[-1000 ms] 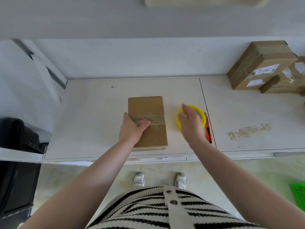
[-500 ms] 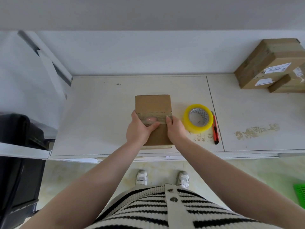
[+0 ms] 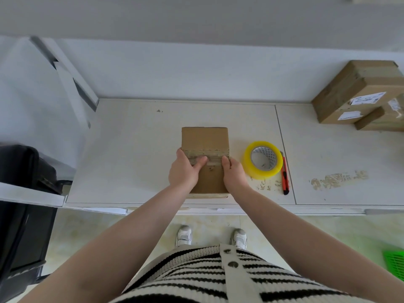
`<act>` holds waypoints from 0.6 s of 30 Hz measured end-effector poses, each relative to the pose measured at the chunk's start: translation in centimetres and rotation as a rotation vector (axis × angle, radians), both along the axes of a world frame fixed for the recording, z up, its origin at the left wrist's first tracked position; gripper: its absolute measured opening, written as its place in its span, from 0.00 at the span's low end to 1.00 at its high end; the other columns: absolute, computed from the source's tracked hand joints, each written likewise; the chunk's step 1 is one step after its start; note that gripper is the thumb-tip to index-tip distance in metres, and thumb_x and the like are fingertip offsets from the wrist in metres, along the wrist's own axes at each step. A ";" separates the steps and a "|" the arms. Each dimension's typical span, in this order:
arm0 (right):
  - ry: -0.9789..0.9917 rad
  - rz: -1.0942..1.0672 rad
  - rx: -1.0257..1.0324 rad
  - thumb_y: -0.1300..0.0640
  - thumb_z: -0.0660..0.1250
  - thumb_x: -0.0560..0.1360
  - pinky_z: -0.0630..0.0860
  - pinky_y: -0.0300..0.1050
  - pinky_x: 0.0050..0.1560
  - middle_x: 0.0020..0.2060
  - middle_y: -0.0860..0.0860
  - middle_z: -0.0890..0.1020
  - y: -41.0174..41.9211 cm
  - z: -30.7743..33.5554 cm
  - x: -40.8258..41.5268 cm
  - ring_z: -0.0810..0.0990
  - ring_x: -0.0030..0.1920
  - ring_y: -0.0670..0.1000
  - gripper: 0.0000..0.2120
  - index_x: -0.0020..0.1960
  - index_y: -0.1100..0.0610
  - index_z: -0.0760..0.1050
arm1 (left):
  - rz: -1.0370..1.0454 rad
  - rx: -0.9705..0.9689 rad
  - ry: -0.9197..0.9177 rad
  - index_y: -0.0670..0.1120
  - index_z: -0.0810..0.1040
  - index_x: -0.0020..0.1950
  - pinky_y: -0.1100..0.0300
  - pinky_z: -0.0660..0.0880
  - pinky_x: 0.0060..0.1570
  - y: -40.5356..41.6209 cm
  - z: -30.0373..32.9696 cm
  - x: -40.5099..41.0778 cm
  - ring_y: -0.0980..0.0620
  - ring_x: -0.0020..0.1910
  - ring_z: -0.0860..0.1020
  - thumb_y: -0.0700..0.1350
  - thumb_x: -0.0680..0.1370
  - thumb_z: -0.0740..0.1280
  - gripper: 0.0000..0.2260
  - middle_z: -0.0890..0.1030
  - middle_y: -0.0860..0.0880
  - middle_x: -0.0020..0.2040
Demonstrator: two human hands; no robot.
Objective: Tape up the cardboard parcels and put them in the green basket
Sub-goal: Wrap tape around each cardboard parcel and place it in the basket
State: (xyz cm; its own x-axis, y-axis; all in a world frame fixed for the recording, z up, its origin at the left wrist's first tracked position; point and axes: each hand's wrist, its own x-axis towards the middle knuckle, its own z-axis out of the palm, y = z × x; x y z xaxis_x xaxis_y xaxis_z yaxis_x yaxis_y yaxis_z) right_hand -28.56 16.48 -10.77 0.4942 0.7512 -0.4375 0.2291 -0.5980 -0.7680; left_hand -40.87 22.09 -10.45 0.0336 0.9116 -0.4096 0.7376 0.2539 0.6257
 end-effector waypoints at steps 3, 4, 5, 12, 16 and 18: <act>-0.004 0.042 -0.036 0.48 0.49 0.85 0.69 0.45 0.47 0.52 0.57 0.79 0.0 -0.1 0.2 0.76 0.50 0.55 0.21 0.60 0.62 0.73 | 0.085 -0.045 -0.077 0.46 0.57 0.79 0.49 0.70 0.61 0.2 0.0 -0.6 0.42 0.70 0.71 0.56 0.84 0.56 0.26 0.69 0.44 0.75; -0.007 0.052 -0.036 0.48 0.48 0.85 0.70 0.46 0.51 0.56 0.58 0.78 0.0 -0.1 0.2 0.76 0.54 0.57 0.22 0.64 0.62 0.72 | 0.094 0.004 -0.017 0.46 0.50 0.81 0.47 0.64 0.70 0.4 0.1 -0.8 0.41 0.76 0.63 0.55 0.85 0.52 0.27 0.59 0.43 0.80; -0.012 0.060 -0.036 0.48 0.48 0.85 0.70 0.48 0.55 0.58 0.58 0.78 0.0 -0.1 0.3 0.75 0.58 0.58 0.22 0.66 0.63 0.70 | 0.053 0.101 0.104 0.45 0.46 0.81 0.46 0.55 0.75 0.6 0.3 -0.8 0.41 0.79 0.55 0.55 0.85 0.50 0.28 0.50 0.43 0.81; -0.062 0.100 -0.012 0.51 0.50 0.85 0.63 0.43 0.43 0.43 0.52 0.75 0.1 -0.7 0.7 0.73 0.44 0.52 0.16 0.52 0.58 0.72 | -0.553 0.503 0.497 0.42 0.36 0.80 0.45 0.38 0.77 1.7 -0.5 3.3 0.44 0.79 0.37 0.60 0.83 0.45 0.33 0.36 0.42 0.80; -0.091 0.139 -0.045 0.49 0.49 0.85 0.65 0.44 0.43 0.44 0.54 0.76 0.2 -0.8 1.1 0.75 0.45 0.55 0.18 0.52 0.59 0.72 | -0.618 0.471 0.545 0.43 0.36 0.80 0.44 0.36 0.76 2.3 -1.0 3.0 0.45 0.79 0.36 0.61 0.83 0.44 0.33 0.35 0.43 0.80; -0.112 0.157 -0.060 0.48 0.49 0.84 0.67 0.45 0.44 0.45 0.55 0.77 0.2 -0.8 1.1 0.76 0.47 0.56 0.20 0.55 0.60 0.74 | -0.654 0.479 0.544 0.43 0.36 0.80 0.44 0.35 0.76 2.5 -0.9 2.8 0.45 0.79 0.35 0.62 0.82 0.44 0.35 0.35 0.43 0.80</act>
